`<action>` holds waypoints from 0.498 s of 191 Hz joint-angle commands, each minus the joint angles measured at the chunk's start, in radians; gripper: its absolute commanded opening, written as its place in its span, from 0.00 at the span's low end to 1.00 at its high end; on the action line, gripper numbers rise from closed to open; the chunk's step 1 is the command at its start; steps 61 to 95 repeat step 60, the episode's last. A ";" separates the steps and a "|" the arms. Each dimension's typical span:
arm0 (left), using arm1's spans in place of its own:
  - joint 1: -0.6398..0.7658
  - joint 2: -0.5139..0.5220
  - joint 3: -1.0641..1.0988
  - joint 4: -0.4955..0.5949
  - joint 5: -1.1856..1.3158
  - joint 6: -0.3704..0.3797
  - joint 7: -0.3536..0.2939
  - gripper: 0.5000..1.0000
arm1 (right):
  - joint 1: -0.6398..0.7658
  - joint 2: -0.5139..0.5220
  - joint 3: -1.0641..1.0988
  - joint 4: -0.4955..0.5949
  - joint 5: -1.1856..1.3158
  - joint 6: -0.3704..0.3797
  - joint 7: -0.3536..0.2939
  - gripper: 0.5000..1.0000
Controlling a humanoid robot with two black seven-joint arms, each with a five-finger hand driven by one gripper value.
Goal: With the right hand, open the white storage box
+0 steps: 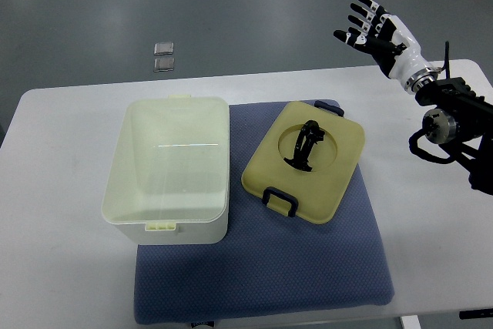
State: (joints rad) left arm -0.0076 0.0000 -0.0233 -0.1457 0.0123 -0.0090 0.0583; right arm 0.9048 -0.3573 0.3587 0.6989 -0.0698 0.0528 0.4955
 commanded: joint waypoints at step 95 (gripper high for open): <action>0.005 0.000 0.002 -0.002 0.000 0.000 0.000 1.00 | -0.070 0.069 0.016 -0.027 0.004 -0.042 0.011 0.86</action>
